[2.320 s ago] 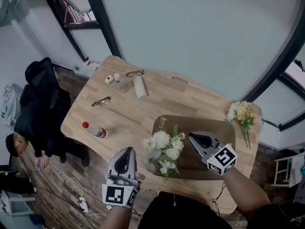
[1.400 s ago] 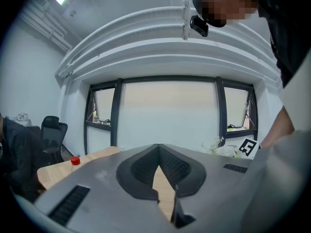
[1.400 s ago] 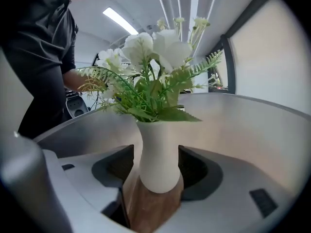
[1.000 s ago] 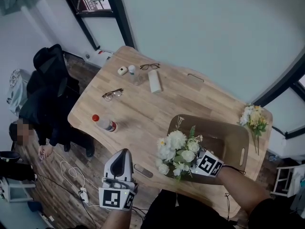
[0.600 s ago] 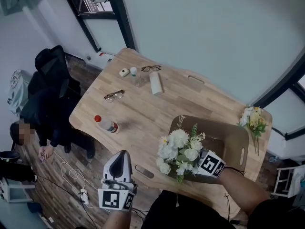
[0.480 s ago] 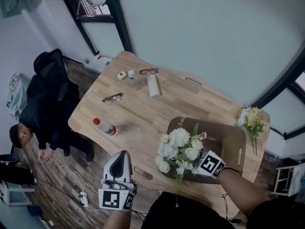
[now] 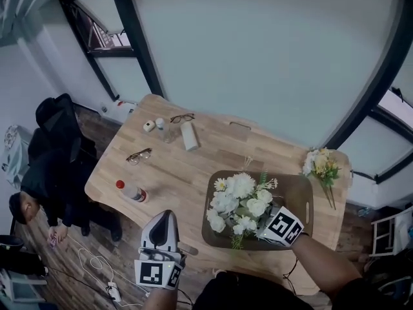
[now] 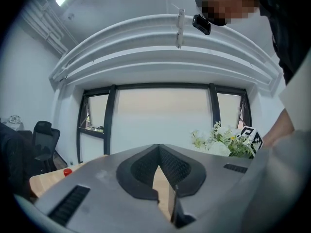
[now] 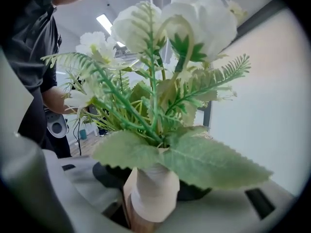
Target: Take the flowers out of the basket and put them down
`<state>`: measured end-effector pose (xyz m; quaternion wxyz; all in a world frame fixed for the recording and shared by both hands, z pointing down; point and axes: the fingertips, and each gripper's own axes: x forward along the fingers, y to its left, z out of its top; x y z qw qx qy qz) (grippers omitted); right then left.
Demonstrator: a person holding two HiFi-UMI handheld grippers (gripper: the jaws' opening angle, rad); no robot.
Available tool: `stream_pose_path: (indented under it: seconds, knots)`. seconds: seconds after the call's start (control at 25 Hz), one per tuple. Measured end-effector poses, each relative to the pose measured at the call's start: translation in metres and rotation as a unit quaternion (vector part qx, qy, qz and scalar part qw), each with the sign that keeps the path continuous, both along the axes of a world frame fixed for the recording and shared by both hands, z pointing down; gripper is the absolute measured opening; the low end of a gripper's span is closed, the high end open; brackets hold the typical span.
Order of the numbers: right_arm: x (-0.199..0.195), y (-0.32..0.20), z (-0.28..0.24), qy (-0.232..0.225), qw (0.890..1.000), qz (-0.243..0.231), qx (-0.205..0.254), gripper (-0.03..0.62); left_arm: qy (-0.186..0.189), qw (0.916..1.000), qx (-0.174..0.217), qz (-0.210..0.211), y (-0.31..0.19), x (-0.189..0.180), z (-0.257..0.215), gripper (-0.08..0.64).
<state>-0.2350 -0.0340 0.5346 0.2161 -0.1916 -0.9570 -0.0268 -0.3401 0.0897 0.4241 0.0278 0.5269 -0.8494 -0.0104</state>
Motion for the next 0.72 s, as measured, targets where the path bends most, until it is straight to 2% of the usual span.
stream_pose_path:
  seconds: [0.24, 0.72]
  knots:
    - [0.011, -0.019, -0.028, -0.015, 0.999, 0.039, 0.002, 0.273, -0.001, 0.9996, 0.006, 0.026, -0.015, 0.016, -0.004, 0.003]
    - [0.042, -0.041, -0.065, -0.029, 0.994, 0.1, 0.014, 0.273, -0.004, 0.9988, 0.005, 0.049, -0.02, 0.03, -0.012, 0.003]
